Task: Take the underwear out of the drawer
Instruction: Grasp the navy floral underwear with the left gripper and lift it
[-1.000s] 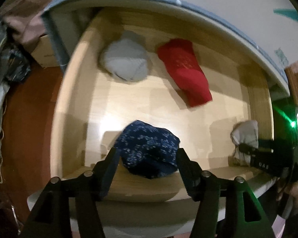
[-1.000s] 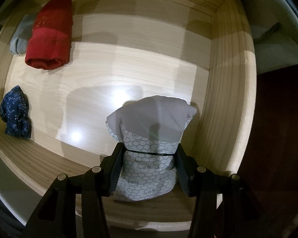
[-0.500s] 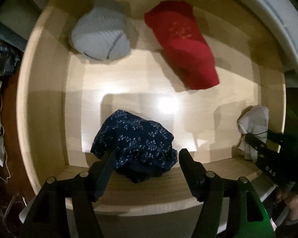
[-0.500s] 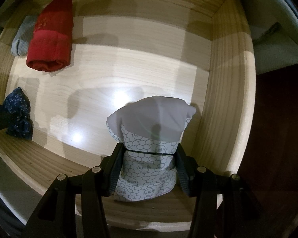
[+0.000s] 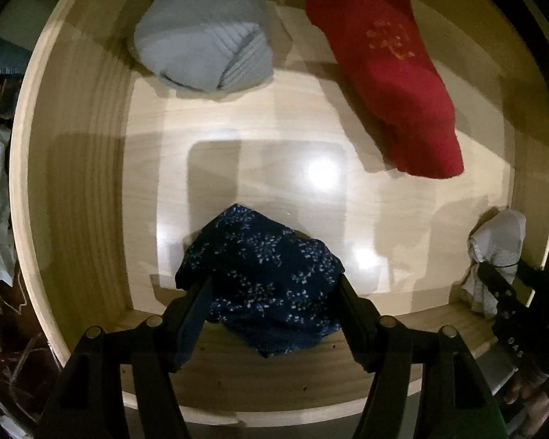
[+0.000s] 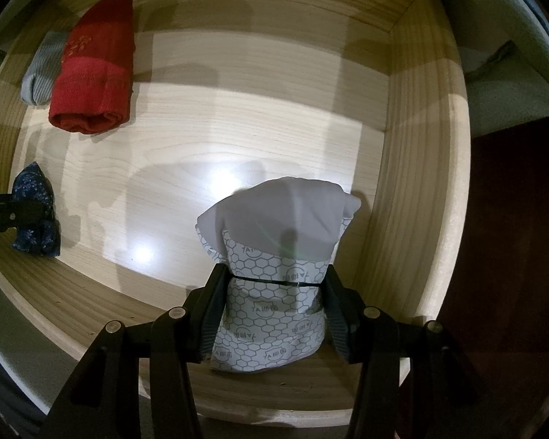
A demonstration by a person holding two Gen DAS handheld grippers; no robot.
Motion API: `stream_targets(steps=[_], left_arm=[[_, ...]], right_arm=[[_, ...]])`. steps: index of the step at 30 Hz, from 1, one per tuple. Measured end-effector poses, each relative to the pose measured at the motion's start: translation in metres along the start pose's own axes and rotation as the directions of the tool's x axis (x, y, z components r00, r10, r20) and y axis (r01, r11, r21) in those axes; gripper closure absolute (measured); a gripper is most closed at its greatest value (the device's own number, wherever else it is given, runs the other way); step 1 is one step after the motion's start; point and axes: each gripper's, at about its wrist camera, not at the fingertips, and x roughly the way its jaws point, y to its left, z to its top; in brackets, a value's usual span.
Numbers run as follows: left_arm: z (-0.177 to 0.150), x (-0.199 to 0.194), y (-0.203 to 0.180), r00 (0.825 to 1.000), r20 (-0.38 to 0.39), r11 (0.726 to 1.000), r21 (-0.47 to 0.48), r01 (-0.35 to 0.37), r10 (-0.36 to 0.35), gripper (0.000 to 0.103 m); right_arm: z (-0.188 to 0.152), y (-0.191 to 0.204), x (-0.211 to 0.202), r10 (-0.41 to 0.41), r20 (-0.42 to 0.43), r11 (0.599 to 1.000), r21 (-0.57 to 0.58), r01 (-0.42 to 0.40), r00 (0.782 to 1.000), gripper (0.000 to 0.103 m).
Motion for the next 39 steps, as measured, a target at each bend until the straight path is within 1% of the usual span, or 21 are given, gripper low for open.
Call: stream_targets(steps=[4,9,11,16,18,21,23,27,36,39], left_arm=[[0.002,0.004,-0.009,0.999,-0.005,0.999,0.031,-0.043,0.043,0.035],[0.007,0.006,-0.008,0.999,-0.011,0.999,0.01,-0.048,0.048,0.035],[0.007,0.004,-0.008,0.998,-0.01,0.998,0.017,-0.059,0.059,0.035],[0.005,0.004,-0.014,0.995,0.015,0.995,0.026,-0.097,0.097,0.046],[0.002,0.0,-0.009,0.995,0.023,0.995,0.021,-0.099,0.099,0.054],[0.002,-0.002,-0.003,0.995,0.032,0.996,0.012,-0.092,0.092,0.059],[-0.008,-0.005,-0.009,0.995,0.045,0.996,0.009,-0.092,0.091,0.061],[-0.015,-0.009,-0.006,0.995,0.066,0.997,0.005,-0.082,0.081,0.067],[-0.031,-0.019,0.002,0.994,0.106,0.999,-0.014,-0.03,0.031,0.071],[-0.037,-0.025,0.002,0.991,0.131,1.0,-0.004,-0.03,0.03,0.071]], right_arm=[[0.0,-0.001,-0.001,0.0,0.0,1.0,0.0,0.0,1.0,0.056],[0.001,-0.001,-0.001,0.0,0.0,1.0,0.0,0.0,1.0,0.056],[0.001,-0.002,-0.001,0.001,0.001,1.0,0.001,-0.001,1.0,0.056],[0.001,-0.003,-0.001,0.001,0.0,1.0,0.0,-0.001,1.0,0.056],[0.001,-0.003,-0.001,0.001,0.0,1.0,0.0,-0.001,1.0,0.056],[0.001,-0.003,-0.001,0.001,0.001,1.0,0.001,-0.001,1.0,0.056],[0.001,-0.003,-0.001,0.001,0.0,1.0,0.0,-0.001,1.0,0.056],[0.001,-0.003,-0.001,0.001,0.0,1.0,0.0,-0.001,1.0,0.056],[0.002,-0.003,-0.001,0.0,0.0,1.0,-0.001,0.0,1.0,0.055],[0.002,-0.003,-0.001,-0.002,-0.002,1.0,-0.002,0.002,1.0,0.055]])
